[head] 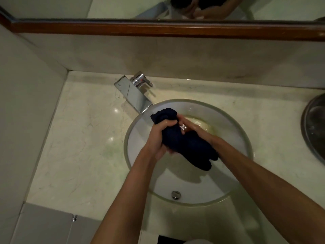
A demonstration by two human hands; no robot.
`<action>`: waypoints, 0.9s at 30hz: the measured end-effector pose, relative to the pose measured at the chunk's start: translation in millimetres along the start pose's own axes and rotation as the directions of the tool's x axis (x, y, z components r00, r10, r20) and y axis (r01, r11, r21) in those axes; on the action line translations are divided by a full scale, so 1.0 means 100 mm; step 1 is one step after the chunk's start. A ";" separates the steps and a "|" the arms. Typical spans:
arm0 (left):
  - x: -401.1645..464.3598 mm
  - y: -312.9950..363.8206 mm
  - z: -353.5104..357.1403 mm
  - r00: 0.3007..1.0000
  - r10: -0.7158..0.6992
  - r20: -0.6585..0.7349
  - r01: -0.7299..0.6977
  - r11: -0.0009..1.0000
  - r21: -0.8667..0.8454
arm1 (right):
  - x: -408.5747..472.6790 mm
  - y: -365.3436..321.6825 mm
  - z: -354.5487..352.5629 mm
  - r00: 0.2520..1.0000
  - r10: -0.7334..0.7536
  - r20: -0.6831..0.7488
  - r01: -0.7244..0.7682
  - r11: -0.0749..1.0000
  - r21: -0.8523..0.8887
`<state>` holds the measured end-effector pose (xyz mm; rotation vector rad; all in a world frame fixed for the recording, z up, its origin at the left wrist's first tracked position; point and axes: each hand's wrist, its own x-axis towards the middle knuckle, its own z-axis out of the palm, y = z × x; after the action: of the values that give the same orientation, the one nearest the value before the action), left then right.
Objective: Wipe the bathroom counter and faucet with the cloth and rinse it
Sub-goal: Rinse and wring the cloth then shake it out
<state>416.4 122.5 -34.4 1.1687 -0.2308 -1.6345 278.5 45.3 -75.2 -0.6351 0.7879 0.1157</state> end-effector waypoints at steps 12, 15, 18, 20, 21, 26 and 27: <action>0.23 -0.22 0.15 0.989 0.137 0.049 -0.085 0.817 -0.570 | -0.60 0.58 0.14 0.917 -0.198 0.345 -0.011 0.855 0.519; 0.28 -0.17 0.21 0.997 0.049 -0.065 -0.074 0.883 -0.463 | -0.63 0.52 0.09 0.926 -0.139 0.351 -0.094 0.816 0.571; 0.39 -0.23 0.22 0.968 -0.058 -0.243 0.042 0.997 -0.071 | -0.65 0.50 0.14 0.998 -0.027 0.055 0.017 0.984 0.178; 0.48 -0.40 0.19 0.911 -0.066 -0.406 0.155 0.969 0.191 | -0.57 0.58 0.18 0.945 -0.077 -0.318 -0.022 0.954 -0.298; 0.52 -0.49 0.20 0.868 -0.035 -0.495 0.202 0.936 0.288 | -0.50 0.66 0.17 0.883 -0.171 -0.438 -0.072 0.871 -0.485; 0.66 -0.82 0.27 0.740 0.125 -0.661 0.301 0.817 0.491 | -0.32 0.95 0.08 0.739 -0.437 -0.513 -0.296 0.474 -0.829; 0.69 -0.82 0.24 0.749 0.077 -0.658 0.284 0.860 0.424 | -0.33 0.94 0.06 0.733 -0.447 -0.513 -0.280 0.489 -0.826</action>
<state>348.6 91.1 -115.3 2.1342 -0.1297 -1.1686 228.2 129.1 -94.6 -1.8155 1.4354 0.1939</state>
